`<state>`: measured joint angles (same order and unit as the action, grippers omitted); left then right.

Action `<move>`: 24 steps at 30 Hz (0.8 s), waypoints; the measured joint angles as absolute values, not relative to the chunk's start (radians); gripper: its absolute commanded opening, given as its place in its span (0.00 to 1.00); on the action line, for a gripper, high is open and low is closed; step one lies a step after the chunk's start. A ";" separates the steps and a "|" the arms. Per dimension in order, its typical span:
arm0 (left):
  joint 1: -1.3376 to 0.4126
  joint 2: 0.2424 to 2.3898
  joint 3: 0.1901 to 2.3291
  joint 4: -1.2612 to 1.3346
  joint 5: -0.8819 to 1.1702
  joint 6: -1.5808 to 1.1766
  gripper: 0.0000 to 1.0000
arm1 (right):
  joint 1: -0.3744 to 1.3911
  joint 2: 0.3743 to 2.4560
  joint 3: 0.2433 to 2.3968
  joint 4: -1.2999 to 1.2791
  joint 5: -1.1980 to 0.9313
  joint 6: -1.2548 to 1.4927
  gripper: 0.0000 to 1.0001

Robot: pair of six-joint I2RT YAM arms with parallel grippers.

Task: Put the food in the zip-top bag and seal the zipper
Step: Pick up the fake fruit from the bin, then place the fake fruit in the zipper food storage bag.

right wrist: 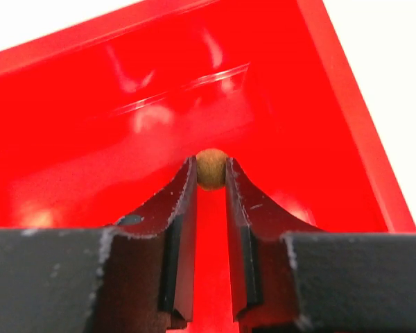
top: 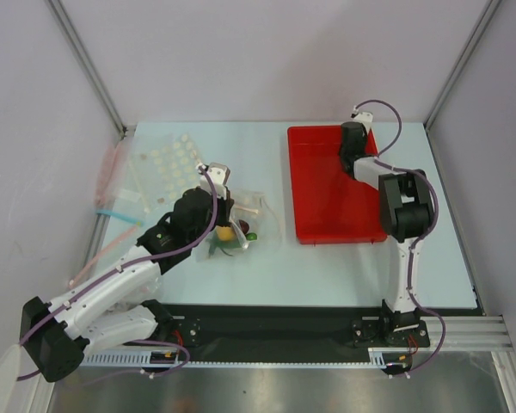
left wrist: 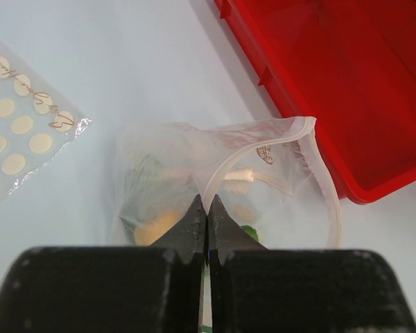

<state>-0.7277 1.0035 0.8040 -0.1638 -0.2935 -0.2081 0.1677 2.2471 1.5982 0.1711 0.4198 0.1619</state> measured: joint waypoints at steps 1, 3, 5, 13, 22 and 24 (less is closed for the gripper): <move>-0.728 1.003 0.804 -0.164 -0.294 -0.208 0.00 | 0.179 2.208 1.556 0.181 0.420 0.170 0.13; -0.728 1.002 0.804 -0.165 -0.293 -0.208 0.00 | 0.212 2.109 1.448 0.233 0.414 0.189 0.10; -0.728 1.002 0.804 -0.165 -0.293 -0.208 0.00 | 0.247 2.025 1.365 0.273 0.405 0.200 0.08; -0.727 1.002 0.804 -0.167 -0.292 -0.208 0.00 | 0.485 1.620 0.961 0.422 0.331 0.177 0.07; -0.727 1.003 0.804 -0.166 -0.276 -0.209 0.00 | 0.728 1.247 0.662 0.489 0.160 0.076 0.06; -0.727 1.004 0.804 -0.167 -0.275 -0.210 0.00 | 0.744 1.209 0.611 0.515 0.110 0.070 0.06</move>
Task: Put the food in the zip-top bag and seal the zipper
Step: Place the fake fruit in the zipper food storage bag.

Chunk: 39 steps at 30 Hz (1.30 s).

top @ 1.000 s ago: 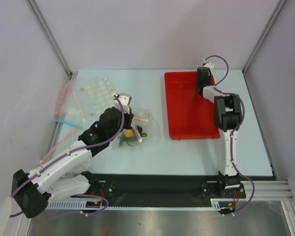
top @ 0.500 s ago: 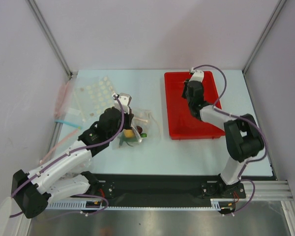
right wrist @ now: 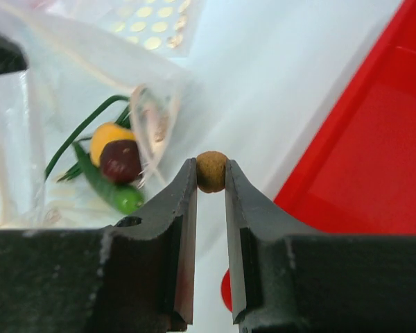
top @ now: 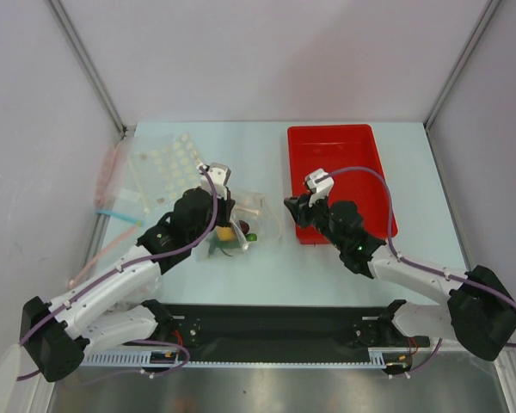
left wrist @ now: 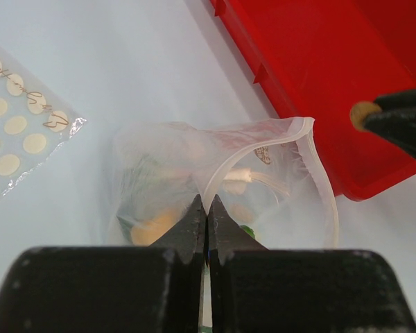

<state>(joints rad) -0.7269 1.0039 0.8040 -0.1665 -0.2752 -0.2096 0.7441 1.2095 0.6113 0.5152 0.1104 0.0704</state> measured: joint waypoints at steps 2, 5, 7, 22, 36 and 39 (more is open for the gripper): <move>-0.727 1.005 0.804 -0.167 -0.273 -0.212 0.00 | 0.757 1.196 0.584 0.525 0.060 0.069 0.06; -0.727 1.011 0.809 -0.175 -0.260 -0.221 0.00 | 0.783 1.204 0.584 0.530 0.002 0.066 0.06; -0.727 1.014 0.815 -0.183 -0.254 -0.229 0.01 | 0.811 1.210 0.584 0.540 -0.043 0.065 0.06; -0.723 1.039 0.898 -0.257 -0.174 -0.345 0.00 | 0.888 1.478 0.926 0.415 -0.073 0.060 0.57; -0.718 0.963 0.836 -0.235 -0.093 -0.498 0.00 | 0.887 1.168 0.983 0.118 0.055 0.196 0.66; -0.718 0.976 0.785 -0.192 -0.091 -0.525 0.00 | 0.887 1.069 0.982 0.091 0.070 0.191 0.68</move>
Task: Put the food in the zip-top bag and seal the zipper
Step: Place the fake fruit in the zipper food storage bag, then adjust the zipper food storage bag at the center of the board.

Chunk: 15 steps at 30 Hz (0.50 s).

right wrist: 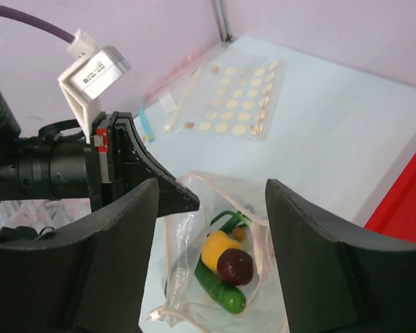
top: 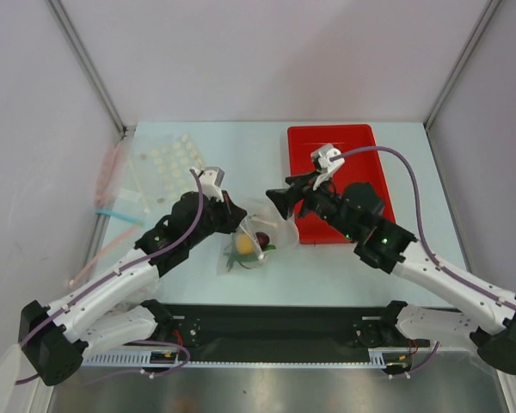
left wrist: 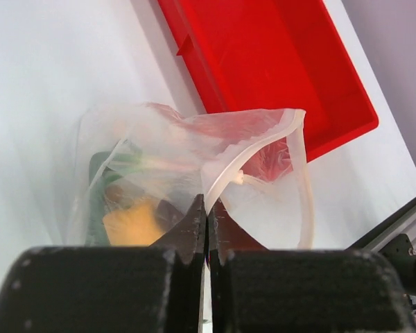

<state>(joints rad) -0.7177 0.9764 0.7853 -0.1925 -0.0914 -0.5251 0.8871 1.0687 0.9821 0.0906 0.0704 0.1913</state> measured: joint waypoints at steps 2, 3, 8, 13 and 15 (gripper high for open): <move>-0.718 0.973 0.758 -0.156 -0.084 -0.538 0.00 | 0.887 1.018 0.960 0.083 0.073 0.167 0.73; -0.718 0.968 0.741 -0.128 -0.081 -0.546 0.00 | 0.887 0.997 0.935 0.086 0.076 0.157 0.76; -0.718 0.879 0.593 0.048 -0.100 -0.565 0.00 | 0.886 0.944 0.765 0.074 0.128 0.157 0.75; -0.718 0.831 0.535 0.092 -0.187 -0.559 0.00 | 0.884 0.983 0.777 -0.038 0.167 0.186 0.74; -0.718 0.810 0.524 0.109 -0.221 -0.556 0.00 | 0.884 0.997 0.789 -0.060 0.175 0.202 0.71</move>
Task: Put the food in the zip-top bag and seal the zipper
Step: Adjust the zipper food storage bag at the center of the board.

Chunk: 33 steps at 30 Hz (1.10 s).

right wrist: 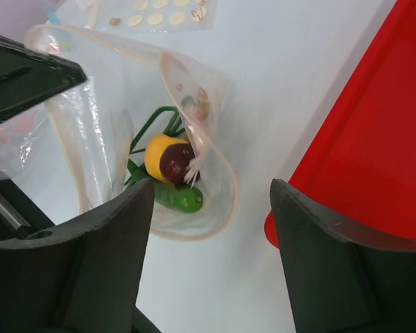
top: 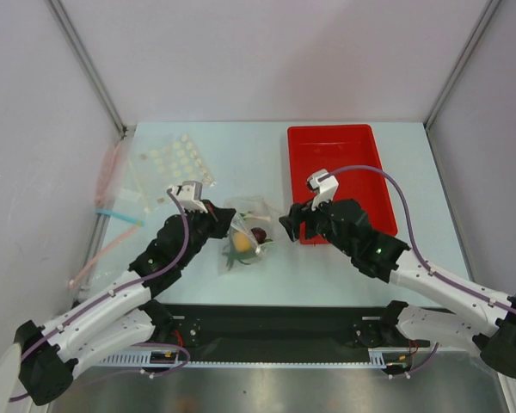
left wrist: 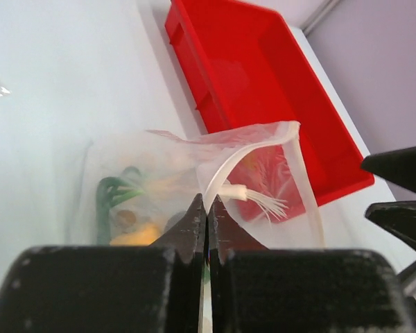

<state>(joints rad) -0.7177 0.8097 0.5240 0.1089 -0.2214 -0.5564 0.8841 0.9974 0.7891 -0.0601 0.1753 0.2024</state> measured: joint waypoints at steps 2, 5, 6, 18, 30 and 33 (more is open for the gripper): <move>-0.718 0.782 0.511 0.116 -0.250 -0.556 0.00 | 0.884 1.015 0.797 -0.075 0.181 0.217 0.70; -0.718 0.756 0.503 0.120 -0.295 -0.549 0.00 | 0.884 1.064 0.815 -0.101 0.186 0.236 0.69; -0.718 0.753 0.503 0.122 -0.308 -0.549 0.00 | 0.884 1.086 0.822 -0.106 0.179 0.243 0.69; -0.718 0.780 0.503 0.127 -0.336 -0.546 0.00 | 0.866 1.202 0.836 -0.112 0.109 0.302 0.68; -0.718 0.767 0.495 0.142 -0.281 -0.529 0.00 | 0.752 1.277 0.755 0.096 0.035 0.451 0.60; -0.718 0.762 0.490 0.149 -0.263 -0.522 0.00 | 0.747 1.307 0.751 0.128 0.000 0.471 0.56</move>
<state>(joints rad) -0.7177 0.7620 0.4896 0.1486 -0.2634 -0.5220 0.7467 1.3067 0.7506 0.1276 0.0002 0.4709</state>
